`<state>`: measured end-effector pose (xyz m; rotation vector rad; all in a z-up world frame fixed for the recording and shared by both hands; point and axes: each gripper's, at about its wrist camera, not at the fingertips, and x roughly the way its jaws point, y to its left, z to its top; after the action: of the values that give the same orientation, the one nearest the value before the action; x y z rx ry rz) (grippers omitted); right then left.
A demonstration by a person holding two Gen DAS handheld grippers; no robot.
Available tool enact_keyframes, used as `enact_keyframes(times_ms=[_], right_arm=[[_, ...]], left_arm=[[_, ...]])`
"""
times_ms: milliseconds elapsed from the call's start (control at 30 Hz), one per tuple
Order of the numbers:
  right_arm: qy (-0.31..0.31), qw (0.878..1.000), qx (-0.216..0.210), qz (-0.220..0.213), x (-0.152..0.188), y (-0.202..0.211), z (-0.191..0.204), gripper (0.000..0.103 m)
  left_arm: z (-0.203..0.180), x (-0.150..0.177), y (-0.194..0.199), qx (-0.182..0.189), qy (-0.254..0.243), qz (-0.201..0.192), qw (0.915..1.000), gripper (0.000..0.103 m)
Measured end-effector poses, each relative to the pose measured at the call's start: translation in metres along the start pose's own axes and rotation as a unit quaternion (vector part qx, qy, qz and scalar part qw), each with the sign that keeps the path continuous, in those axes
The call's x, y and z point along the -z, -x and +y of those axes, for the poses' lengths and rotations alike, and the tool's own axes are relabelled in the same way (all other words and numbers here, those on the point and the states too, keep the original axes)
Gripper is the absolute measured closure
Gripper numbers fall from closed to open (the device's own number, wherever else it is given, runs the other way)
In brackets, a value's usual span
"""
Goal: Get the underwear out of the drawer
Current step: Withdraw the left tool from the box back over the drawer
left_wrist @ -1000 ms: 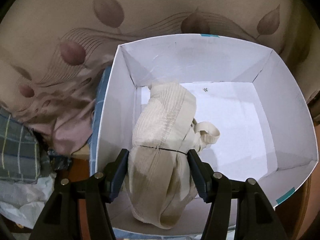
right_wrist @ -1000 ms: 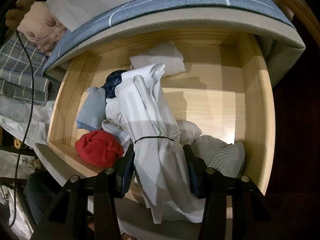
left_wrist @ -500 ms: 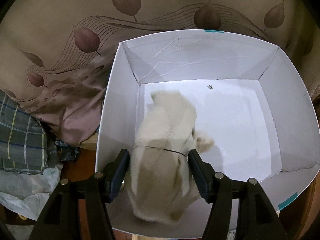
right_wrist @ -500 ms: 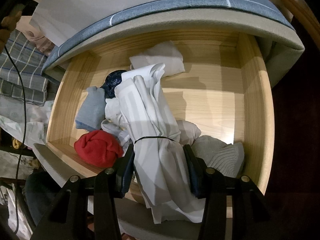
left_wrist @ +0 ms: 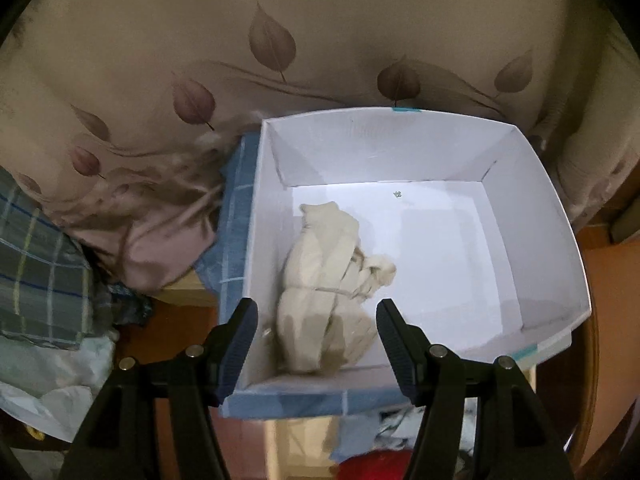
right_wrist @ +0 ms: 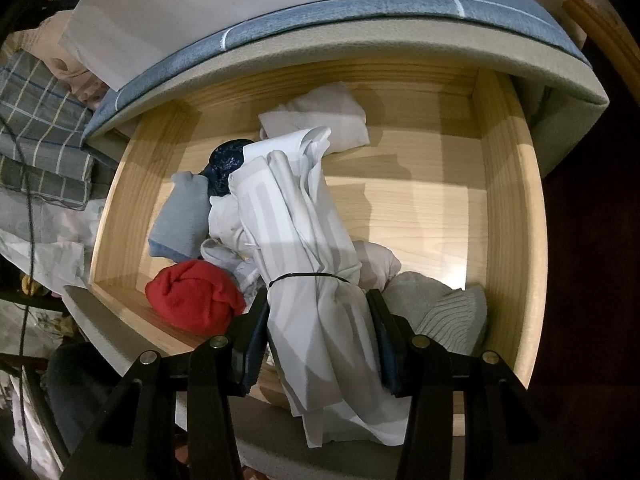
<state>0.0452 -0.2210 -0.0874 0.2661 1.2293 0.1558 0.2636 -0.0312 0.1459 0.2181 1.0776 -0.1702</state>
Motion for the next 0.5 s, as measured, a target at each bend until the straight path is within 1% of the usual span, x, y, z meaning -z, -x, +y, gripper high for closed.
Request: enact_keyframes(times_ms=[100,200,267,333,433,500], right_arm=[[0.003,1.0,0.005,0.0,0.0,0.0,0.002,0.059],[0.006,1.0,0.012,0.0,0.0,-0.001,0.004,0.059],[0.008,1.0,0.017,-0.001,0.0,-0.001,0.006,0.059],[0.01,1.0,0.022,-0.001,0.0,-0.001,0.007,0.059],[0.016,0.999,0.033,0.0,0.0,-0.002,0.011,0.059],[0.021,0.999,0.042,0.001,0.0,-0.002,0.014,0.059]], left_arm=[[0.005,0.018,0.024,-0.013,-0.019,-0.012,0.9997,0.04],[0.011,0.041,0.039,-0.019,-0.025,-0.019,0.9993,0.04],[0.017,0.062,0.046,-0.026,-0.018,-0.023,0.9992,0.04],[0.024,0.085,0.047,-0.018,-0.005,-0.02,0.9996,0.04],[0.034,0.118,0.037,-0.016,0.023,-0.008,0.9996,0.04],[0.039,0.136,0.028,-0.027,0.038,-0.006,0.9989,0.04]])
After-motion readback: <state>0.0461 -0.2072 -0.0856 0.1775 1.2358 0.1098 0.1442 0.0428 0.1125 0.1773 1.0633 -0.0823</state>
